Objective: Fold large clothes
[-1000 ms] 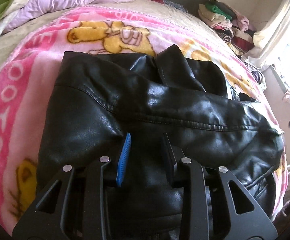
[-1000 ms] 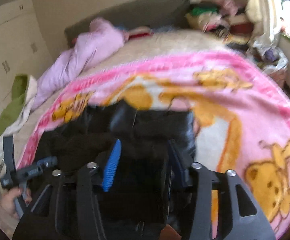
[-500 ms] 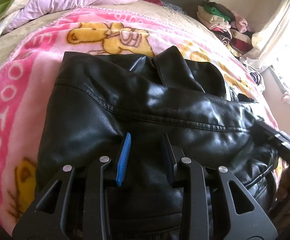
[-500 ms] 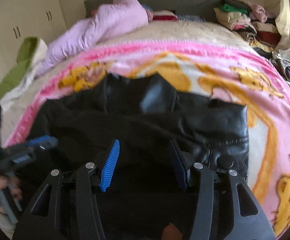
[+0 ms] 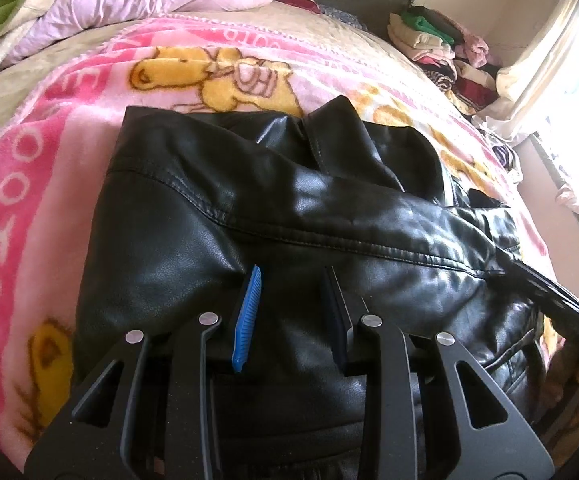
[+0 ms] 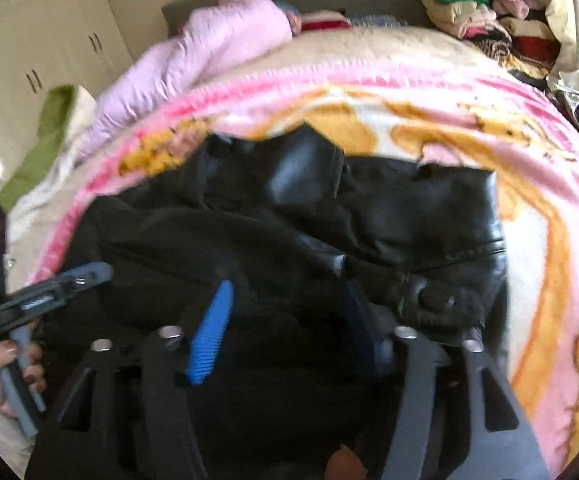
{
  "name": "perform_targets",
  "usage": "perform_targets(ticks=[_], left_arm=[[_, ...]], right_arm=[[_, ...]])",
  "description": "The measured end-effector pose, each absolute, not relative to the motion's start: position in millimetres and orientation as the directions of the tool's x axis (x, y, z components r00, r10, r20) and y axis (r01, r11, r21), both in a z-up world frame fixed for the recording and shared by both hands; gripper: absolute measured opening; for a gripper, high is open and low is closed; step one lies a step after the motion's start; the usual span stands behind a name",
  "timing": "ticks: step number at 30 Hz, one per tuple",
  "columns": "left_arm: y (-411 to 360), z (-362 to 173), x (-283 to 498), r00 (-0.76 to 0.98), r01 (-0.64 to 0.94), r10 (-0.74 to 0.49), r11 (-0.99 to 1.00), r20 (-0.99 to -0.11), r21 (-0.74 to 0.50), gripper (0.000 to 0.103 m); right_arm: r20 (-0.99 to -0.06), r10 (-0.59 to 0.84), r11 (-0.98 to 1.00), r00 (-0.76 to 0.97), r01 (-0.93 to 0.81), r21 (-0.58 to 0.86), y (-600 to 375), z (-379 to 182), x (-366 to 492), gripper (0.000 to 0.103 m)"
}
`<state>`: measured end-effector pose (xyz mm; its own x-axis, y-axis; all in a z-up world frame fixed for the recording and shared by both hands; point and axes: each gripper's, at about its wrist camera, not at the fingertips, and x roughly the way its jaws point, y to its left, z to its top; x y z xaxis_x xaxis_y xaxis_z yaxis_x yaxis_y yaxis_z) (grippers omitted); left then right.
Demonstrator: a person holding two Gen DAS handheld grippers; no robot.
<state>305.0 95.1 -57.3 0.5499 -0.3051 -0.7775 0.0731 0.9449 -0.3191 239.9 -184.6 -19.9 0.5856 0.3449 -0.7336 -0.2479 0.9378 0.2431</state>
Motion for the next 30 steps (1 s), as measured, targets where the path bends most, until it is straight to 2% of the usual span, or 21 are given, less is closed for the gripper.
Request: perform_targets(ticks=[3,5,7,9,11,15,25,30], left_arm=[[93,-51,302,0.553,0.078,-0.295,0.949,-0.779,-0.304,0.023],[93,-46,299,0.551,0.085,-0.303,0.947,-0.778,-0.310,0.027],[92,-41,294,0.556,0.094,-0.306,0.947,-0.773,-0.308,0.036],[90,-34,288,0.566,0.105,-0.299,0.950,-0.768,-0.293,0.041],[87,-28,283,0.577,0.116,-0.294,0.953,-0.762,-0.280,0.041],[84,-17,270,0.593,0.141,-0.304,0.951,-0.746,-0.276,0.047],[82,-46,256,0.529,0.109,-0.249,0.968,-0.811,-0.227,0.047],[83,-56,257,0.531,0.107,-0.236,0.972,-0.814,-0.211,0.047]], right_arm=[[-0.706,0.362,0.932,0.609,-0.251,0.261,-193,-7,225,0.066],[-0.692,0.380,0.925,0.613,-0.254,0.282,-199,-3,215,0.066],[-0.689,0.383,0.924,0.615,-0.251,0.290,-204,-1,207,0.066],[-0.689,0.385,0.923,0.615,-0.255,0.288,-206,1,202,0.067],[-0.687,0.378,0.926,0.620,-0.258,0.276,-206,3,196,0.072],[-0.680,0.382,0.924,0.626,-0.265,0.276,-208,6,187,0.073],[-0.665,0.406,0.913,0.626,-0.296,0.279,-205,11,173,0.073],[-0.708,0.403,0.913,0.580,-0.308,0.267,-192,-5,179,0.073]])
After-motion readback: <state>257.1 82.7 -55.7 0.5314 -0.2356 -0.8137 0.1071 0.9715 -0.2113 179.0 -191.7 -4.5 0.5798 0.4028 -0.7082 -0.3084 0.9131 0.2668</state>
